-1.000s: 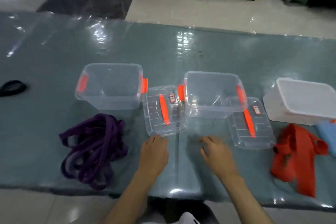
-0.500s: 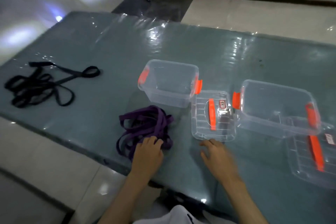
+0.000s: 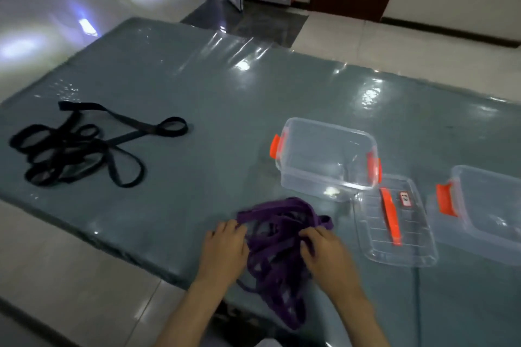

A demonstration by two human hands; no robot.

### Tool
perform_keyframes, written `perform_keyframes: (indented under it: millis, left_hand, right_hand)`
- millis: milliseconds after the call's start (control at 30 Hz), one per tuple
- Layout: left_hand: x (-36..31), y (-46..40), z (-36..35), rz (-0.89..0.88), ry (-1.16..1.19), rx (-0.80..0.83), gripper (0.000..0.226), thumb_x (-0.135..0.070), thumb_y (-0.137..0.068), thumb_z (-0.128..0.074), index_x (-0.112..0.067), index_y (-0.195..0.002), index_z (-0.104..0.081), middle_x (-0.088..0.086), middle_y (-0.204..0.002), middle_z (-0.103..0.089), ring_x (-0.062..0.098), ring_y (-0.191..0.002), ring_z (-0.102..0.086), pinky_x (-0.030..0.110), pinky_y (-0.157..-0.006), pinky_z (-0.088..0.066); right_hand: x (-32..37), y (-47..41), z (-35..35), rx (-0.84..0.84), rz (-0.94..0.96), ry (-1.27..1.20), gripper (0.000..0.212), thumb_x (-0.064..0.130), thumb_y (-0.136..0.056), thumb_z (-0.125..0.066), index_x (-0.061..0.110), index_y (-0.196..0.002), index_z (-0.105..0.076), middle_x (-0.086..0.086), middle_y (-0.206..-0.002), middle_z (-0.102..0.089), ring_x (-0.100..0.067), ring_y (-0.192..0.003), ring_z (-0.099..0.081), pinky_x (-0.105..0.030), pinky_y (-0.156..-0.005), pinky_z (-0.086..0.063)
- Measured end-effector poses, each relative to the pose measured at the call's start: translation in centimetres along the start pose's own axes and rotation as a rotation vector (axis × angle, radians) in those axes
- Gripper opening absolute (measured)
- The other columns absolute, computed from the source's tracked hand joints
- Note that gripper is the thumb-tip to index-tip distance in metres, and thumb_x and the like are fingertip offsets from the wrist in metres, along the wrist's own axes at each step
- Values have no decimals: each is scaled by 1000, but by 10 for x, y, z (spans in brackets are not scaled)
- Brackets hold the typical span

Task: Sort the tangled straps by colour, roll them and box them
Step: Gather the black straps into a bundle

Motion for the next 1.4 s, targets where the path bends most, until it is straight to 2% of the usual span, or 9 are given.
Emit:
perform_keyframes:
  millis: [233,333,533,767,967,1133,1267,1333,1400]
  left_hand:
    - [99,-34,29,-68,-4,90,40,-29,-105,-43,-27,-143,-53,-5,-143,-53,20,-134,-47,37,-106,-40]
    - [131,-37,37,-67,5,76,39,-27,-105,-42,-27,-142,-54,-5,-142,-53,19,-131,-48,36,-105,-40]
    - [184,-31,50,4,2,74,37,-27,-104,-44,-27,-139,-56,-5,-139,-54,18,-130,-49,36,-103,-42]
    - [271,-24,66,114,-17,45,36,-28,-104,-46,-26,-137,-58,-5,-137,-56,18,-127,-52,34,-101,-42]
    - [362,-59,84,183,44,-8,39,-28,-105,-48,-27,-143,-56,-5,-143,-55,19,-134,-48,37,-106,-42]
    - [457,-106,98,148,56,-33,35,-26,-102,-52,-28,-136,-60,-7,-137,-57,18,-129,-51,37,-103,-43]
    - [533,-139,118,159,48,-24,41,-25,-100,-55,-25,-141,-59,-2,-140,-55,23,-129,-51,40,-104,-43]
    - [562,-152,127,154,20,-29,43,-29,-101,-56,-27,-144,-56,1,-146,-52,24,-131,-50,42,-104,-43]
    - [587,-164,125,161,23,62,54,-40,-101,-58,-32,-152,-44,7,-163,-34,28,-143,-40,51,-112,-38]
  right_hand:
    - [108,-37,-48,47,-59,69,19,23,-98,-67,21,-115,-74,3,-112,-71,-26,-104,-66,-41,-83,-57]
    - [140,-44,-63,52,-55,68,14,22,-96,-69,19,-109,-75,1,-106,-70,-28,-98,-66,-42,-78,-57]
    - [184,-63,-94,68,12,25,12,18,-97,-68,13,-107,-74,-4,-105,-71,-30,-99,-66,-42,-80,-56]
    - [258,-104,-136,86,103,-33,18,22,-99,-67,15,-113,-74,-4,-110,-73,-30,-102,-69,-40,-84,-57]
    - [305,-143,-178,141,102,-35,21,20,-102,-64,11,-118,-73,-5,-119,-73,-28,-111,-67,-41,-94,-54]
    - [365,-190,-226,141,39,-18,24,21,-103,-62,15,-124,-72,-1,-123,-71,-25,-114,-66,-36,-94,-53]
    - [423,-219,-267,179,-25,-63,22,15,-101,-65,9,-121,-74,-7,-118,-72,-27,-109,-67,-38,-93,-54]
    - [446,-231,-285,168,-53,-89,25,11,-99,-67,9,-123,-73,-10,-121,-69,-30,-107,-67,-40,-94,-54]
    - [463,-241,-307,184,-73,-30,36,20,-100,-67,15,-136,-66,-9,-140,-60,-30,-123,-59,-41,-104,-49]
Point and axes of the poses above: each hand's wrist, its own y-axis away from the middle knuckle, its own z-axis out of the back of the hand, x = y × z, the point moved 5 cm from there along -y, towards the middle knuckle
